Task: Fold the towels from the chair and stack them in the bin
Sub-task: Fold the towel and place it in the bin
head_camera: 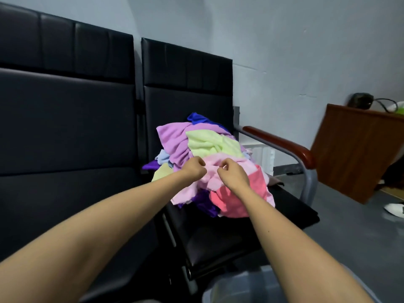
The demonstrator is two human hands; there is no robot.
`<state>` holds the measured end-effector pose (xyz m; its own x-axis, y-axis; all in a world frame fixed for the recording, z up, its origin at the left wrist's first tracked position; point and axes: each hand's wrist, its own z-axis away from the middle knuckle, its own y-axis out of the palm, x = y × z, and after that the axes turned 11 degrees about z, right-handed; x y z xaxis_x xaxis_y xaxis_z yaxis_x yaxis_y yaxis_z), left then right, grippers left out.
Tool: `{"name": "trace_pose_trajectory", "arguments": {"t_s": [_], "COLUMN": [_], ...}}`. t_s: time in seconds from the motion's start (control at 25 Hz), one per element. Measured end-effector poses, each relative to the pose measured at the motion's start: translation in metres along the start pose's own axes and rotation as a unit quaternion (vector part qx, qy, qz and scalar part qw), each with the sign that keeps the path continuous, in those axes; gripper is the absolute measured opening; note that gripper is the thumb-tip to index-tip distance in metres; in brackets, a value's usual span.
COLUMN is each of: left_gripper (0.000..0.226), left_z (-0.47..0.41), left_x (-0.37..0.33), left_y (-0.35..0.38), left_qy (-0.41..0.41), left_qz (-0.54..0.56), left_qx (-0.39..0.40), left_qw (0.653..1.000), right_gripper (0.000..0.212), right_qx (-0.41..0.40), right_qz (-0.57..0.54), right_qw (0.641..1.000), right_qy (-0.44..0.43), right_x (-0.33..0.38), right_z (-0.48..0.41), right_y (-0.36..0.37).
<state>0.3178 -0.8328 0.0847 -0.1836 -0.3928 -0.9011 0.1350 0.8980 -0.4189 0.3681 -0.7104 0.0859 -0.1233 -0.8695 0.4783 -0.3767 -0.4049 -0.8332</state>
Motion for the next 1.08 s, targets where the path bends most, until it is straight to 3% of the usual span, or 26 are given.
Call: {"name": "trace_pose_trajectory", "arguments": {"t_s": [0.12,0.24,0.4,0.48,0.52,0.6,0.68,0.72,0.76,0.8,0.88,0.92,0.96,1.04,1.08], "left_gripper": [0.060,0.071,0.029,0.016,0.010,0.011,0.016,0.011,0.005,0.012,0.031,0.035,0.038,0.041,0.046], "left_z": [-0.030,-0.049,-0.052,-0.054,-0.053,-0.044,-0.029,-0.024,-0.023,-0.025,-0.025,-0.024,-0.022,-0.017,-0.013], "left_x": [0.012,0.017,0.013,0.012,0.011,0.010,0.002,-0.003,-0.007,-0.008,-0.006,-0.007,-0.007,-0.007,-0.009], "left_y": [0.005,0.025,0.053,0.057,0.057,0.059,0.053,0.050,0.046,0.043,0.035,0.033,0.035,0.037,0.035], "left_qy": [0.005,-0.005,0.049,0.118,0.145,0.186,0.186,0.159,0.109,0.047,-0.066,-0.075,-0.083,-0.085,-0.094], "left_qz": [-0.143,-0.178,-0.200,-0.089,0.008,0.167,0.236,0.263,0.299,0.335,0.330,0.304,0.297,0.317,0.329], "left_qx": [0.028,0.045,-0.016,-0.046,-0.021,0.020,0.006,0.001,0.014,0.042,0.125,0.153,0.180,0.207,0.232], "left_qw": [0.989,0.983,0.979,0.988,0.989,0.968,0.954,0.952,0.948,0.940,0.933,0.937,0.934,0.922,0.911], "right_gripper": [0.041,0.066,0.094,0.104,0.106,0.087,0.034,0.020,0.020,0.021,0.016,0.012,0.010,0.027,0.031], "right_qx": [0.002,0.042,0.096,0.063,0.035,0.023,0.025,-0.002,-0.036,-0.055,0.044,0.070,0.065,-0.035,-0.069], "right_qz": [0.072,0.181,0.142,0.116,0.095,0.057,0.052,0.058,0.054,0.019,-0.177,-0.197,-0.118,-0.074,-0.107], "right_qw": [0.997,0.983,0.984,0.989,0.992,0.995,0.998,0.998,0.998,0.998,0.981,0.971,0.985,0.997,0.992], "right_qy": [-0.024,-0.011,0.058,0.069,0.078,0.078,0.033,0.023,0.025,0.008,-0.069,-0.119,-0.104,0.007,0.023], "right_x": [-0.011,-0.025,-0.041,-0.041,-0.042,-0.047,-0.050,-0.046,-0.041,-0.042,-0.033,-0.035,-0.034,-0.038,-0.039], "right_z": [-0.027,-0.039,-0.043,-0.044,-0.047,-0.051,-0.051,-0.044,-0.043,-0.041,-0.033,-0.036,-0.031,-0.025,-0.026], "right_y": [0.006,0.013,0.024,0.023,0.021,0.013,0.011,0.006,0.007,0.002,-0.007,-0.004,-0.008,-0.013,-0.014]}}
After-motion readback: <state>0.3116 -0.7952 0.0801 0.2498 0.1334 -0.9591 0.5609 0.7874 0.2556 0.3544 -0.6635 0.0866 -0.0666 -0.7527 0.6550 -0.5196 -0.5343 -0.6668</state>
